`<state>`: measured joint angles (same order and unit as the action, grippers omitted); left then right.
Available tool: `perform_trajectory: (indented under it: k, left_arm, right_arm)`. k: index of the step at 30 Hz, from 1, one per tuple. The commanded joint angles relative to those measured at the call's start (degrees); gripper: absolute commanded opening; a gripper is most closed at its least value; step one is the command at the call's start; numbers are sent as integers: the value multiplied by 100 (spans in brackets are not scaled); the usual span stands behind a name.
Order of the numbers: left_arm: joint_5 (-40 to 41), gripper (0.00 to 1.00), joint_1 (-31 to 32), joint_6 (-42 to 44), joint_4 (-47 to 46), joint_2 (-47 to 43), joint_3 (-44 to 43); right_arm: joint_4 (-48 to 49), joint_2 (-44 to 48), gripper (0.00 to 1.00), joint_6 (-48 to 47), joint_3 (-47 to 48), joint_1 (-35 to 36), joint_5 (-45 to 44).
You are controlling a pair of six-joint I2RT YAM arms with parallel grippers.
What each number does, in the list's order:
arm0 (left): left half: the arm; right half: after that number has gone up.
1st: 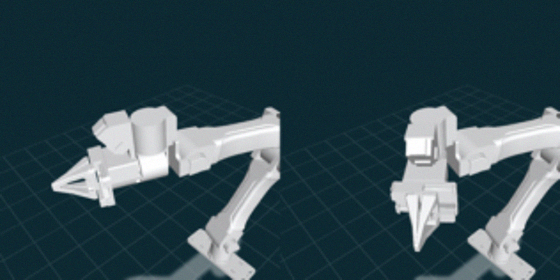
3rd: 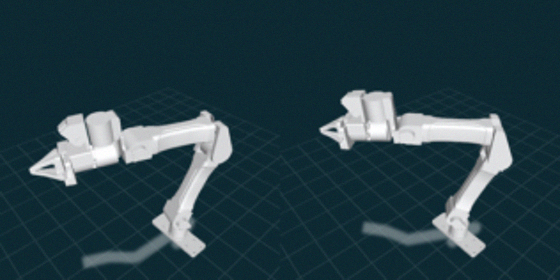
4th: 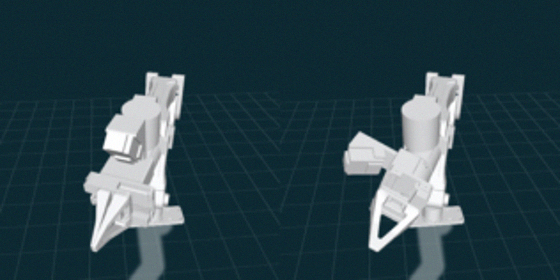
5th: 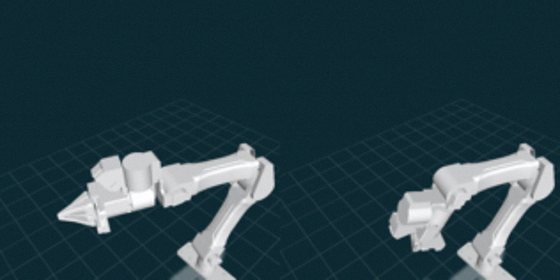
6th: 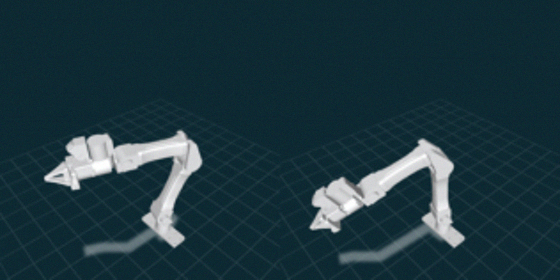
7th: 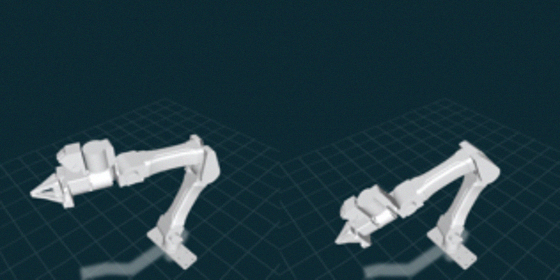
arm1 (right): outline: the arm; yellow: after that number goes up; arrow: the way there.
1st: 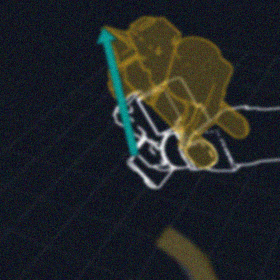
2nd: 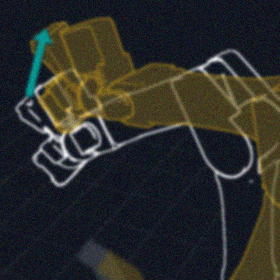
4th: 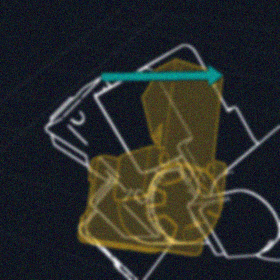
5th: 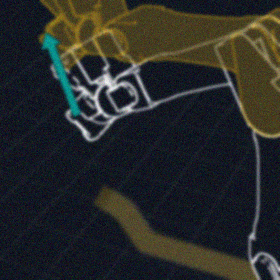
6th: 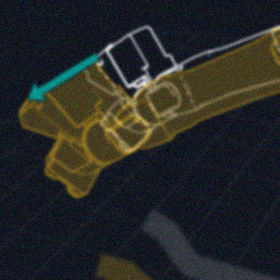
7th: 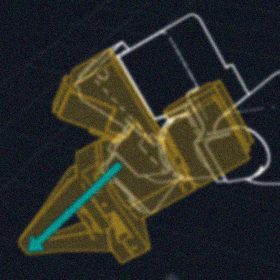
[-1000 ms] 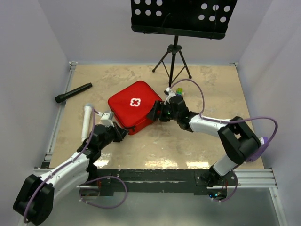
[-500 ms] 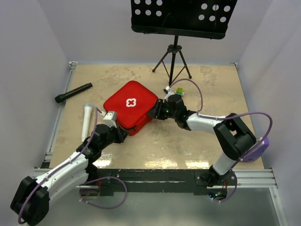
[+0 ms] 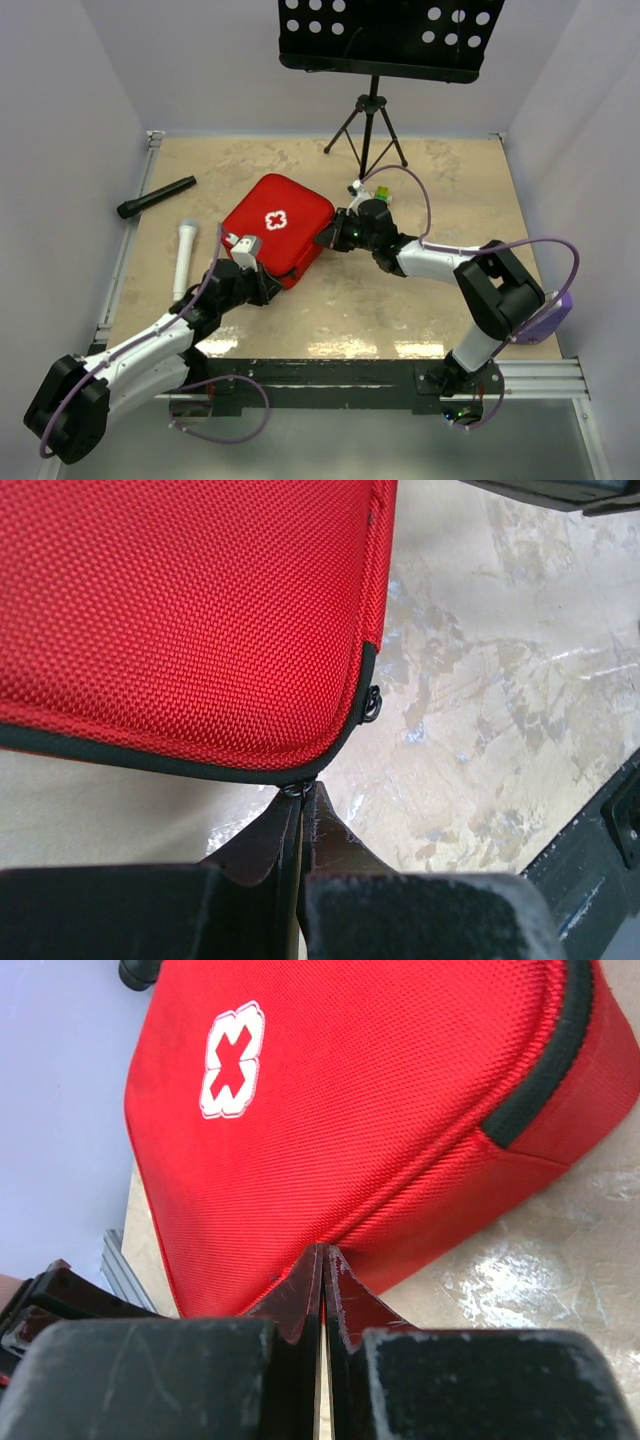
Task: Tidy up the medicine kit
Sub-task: Zip the medicine box at the center of the board.
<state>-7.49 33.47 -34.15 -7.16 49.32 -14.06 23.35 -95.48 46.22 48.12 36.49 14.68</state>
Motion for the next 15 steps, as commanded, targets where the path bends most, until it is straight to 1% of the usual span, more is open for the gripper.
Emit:
perform_trajectory:
  k: [1,8,11,13,14,15]
  left_arm:
    - [-429,0,89,216,-444,253,-316]
    - [-403,0,133,260,-524,500,-544]
    - [-298,0,133,277,-488,430,-632]
    - [-315,0,133,269,-532,438,-641]
    - [-350,0,124,269,-550,490,-659]
    - [-367,0,124,277,-532,534,-676]
  right_arm:
    - [275,56,0,-104,110,95,149]
    - [266,100,0,-227,-30,350,9]
    - [204,407,0,-385,-223,455,-315]
    - [205,583,12,-560,-329,525,-395]
    - [126,644,21,-674,-329,595,-430]
    - [39,697,29,-788,-312,692,-509]
